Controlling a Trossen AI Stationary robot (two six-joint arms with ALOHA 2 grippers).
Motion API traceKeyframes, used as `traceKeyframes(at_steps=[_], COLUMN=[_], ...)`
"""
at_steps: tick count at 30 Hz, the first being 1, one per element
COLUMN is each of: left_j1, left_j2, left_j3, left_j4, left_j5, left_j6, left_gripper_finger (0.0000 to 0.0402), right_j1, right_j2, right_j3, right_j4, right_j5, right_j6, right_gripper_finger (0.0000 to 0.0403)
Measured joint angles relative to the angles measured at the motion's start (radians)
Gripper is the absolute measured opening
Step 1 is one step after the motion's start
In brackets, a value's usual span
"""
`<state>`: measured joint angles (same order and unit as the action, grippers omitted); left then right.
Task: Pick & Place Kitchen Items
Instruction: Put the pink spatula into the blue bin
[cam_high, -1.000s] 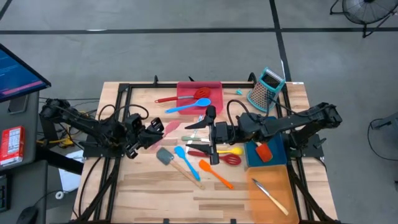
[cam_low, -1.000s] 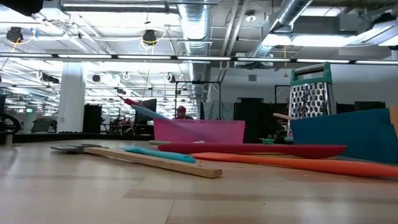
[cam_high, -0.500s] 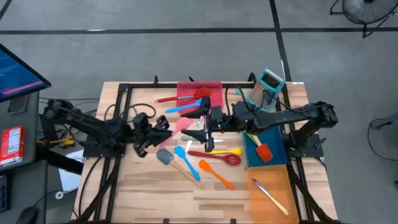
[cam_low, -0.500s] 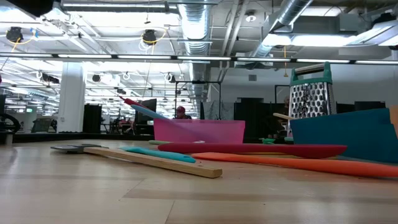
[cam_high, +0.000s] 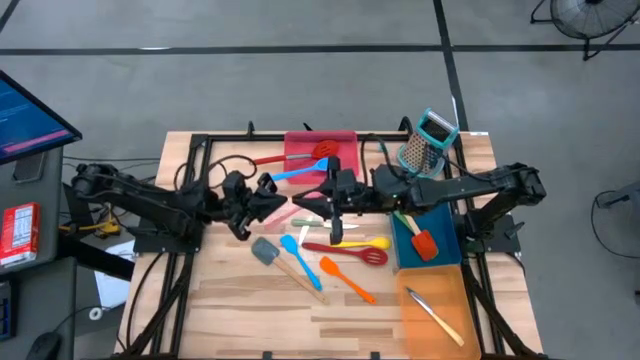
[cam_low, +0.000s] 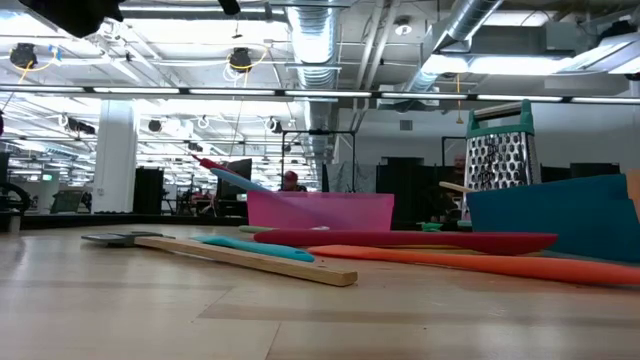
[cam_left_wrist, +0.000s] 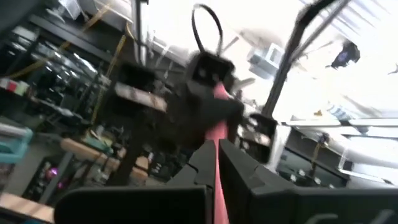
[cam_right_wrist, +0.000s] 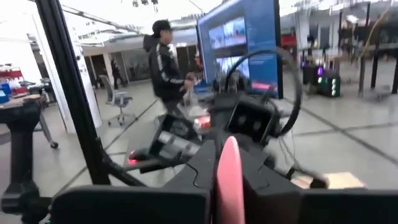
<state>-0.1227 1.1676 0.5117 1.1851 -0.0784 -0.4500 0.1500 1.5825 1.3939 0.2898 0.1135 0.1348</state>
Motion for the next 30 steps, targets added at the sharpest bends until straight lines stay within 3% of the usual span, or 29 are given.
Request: traceKeyframes(at_steps=[8,15,22,30], left_j1=[0.008,0.008,0.005,0.004], left_j2=[-0.023,-0.043,-0.076,-0.087], left_j3=[0.0,0.0,0.0,0.0], left_j4=[-0.001,0.004,-0.005,-0.002], left_j5=[-0.004,-0.004,0.027,0.133], left_j6=[0.0,-0.01,-0.137,-0.207], left_gripper_finger=[0.0001,0.0024,0.0052,0.005], right_j1=[-0.019,-0.023,-0.05,-0.136], right_j2=[-0.036,-0.222,-0.451,-0.517], right_j3=[0.003,0.004,0.005,0.004], right_j4=[-0.033,-0.308,-0.78,-1.515], right_j5=[0.048,0.147,0.242,0.247], right_j6=[0.016,0.062,0.32,0.719], right_gripper_finger=[0.0005,0.0004,0.0004,0.0003])
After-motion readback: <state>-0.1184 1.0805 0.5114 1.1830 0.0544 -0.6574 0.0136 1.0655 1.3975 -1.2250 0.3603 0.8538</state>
